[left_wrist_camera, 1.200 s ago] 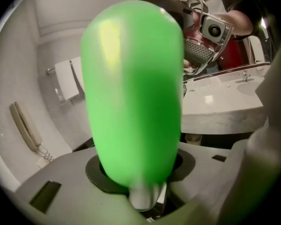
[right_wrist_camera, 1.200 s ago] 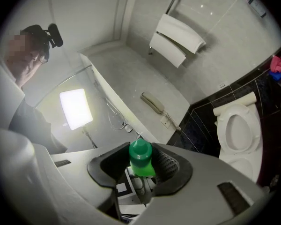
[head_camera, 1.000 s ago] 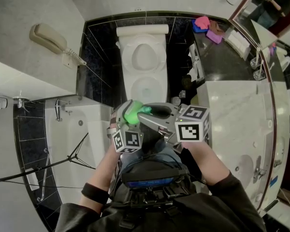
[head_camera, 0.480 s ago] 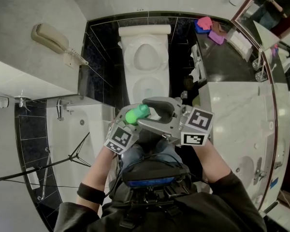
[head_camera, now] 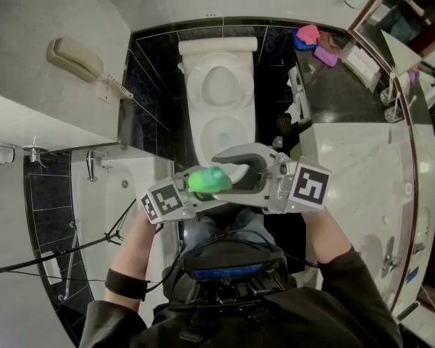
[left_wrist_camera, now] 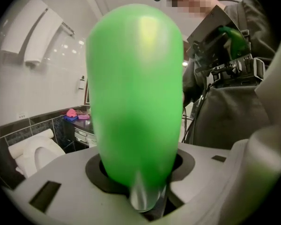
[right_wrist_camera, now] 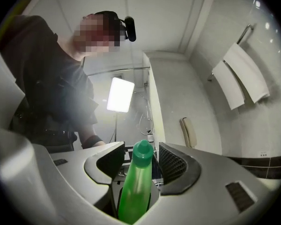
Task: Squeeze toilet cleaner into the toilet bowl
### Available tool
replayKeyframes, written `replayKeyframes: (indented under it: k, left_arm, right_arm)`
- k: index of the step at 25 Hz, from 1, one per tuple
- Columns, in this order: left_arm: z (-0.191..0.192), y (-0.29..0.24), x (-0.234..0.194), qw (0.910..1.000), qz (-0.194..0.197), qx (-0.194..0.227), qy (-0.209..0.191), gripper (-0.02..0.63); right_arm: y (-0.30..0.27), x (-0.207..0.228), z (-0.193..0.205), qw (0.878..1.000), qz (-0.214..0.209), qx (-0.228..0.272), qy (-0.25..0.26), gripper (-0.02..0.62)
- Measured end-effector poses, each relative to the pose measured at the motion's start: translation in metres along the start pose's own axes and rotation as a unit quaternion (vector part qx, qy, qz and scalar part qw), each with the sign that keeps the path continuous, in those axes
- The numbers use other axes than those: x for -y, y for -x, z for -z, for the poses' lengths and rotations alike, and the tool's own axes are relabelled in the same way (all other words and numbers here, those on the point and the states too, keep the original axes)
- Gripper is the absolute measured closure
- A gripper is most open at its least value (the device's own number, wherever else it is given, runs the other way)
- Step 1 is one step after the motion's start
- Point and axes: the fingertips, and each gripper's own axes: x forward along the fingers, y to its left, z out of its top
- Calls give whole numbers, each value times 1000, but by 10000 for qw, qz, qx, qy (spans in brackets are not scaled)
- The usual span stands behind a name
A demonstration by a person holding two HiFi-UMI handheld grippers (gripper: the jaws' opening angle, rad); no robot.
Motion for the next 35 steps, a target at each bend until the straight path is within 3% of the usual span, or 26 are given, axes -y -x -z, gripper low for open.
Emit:
replayKeyframes:
  k: [6, 11, 15, 19, 24, 29, 32, 35]
  left_arm:
    - [-3, -2, 10, 9991, 405, -88, -67, 411]
    - [-6, -4, 10, 9990, 432, -34, -66, 411]
    - [-4, -5, -3, 9999, 57, -92, -113, 411]
    - [6, -6, -26, 9952, -881, -300, -290, 411]
    - [32, -3, -57, 9725, -2257, -515, -264, 411]
    - [45, 4, -81, 9342, -3497, -608, -363, 411]
    - [53, 8, -90, 9113, -4023, -758, -449, 411]
    - [64, 10, -94, 8967, -4301, -936, -471, 411]
  right_arm:
    - [-2, -2, -3, 9995, -224, 18, 208, 390]
    - [-4, -2, -2, 9995, -276, 14, 129, 434]
    - [-3, 5, 3, 9996, -128, 46, -256, 436]
    - [0, 12, 13, 9978, 124, -2, -649, 436]
    - [6, 28, 32, 9932, 609, -160, -981, 436]
    - [7, 37, 50, 9761, 1051, -381, -1865, 434]
    - [10, 39, 61, 9652, 1268, -517, -2229, 433]
    - [12, 42, 72, 9482, 1506, -707, -2707, 433]
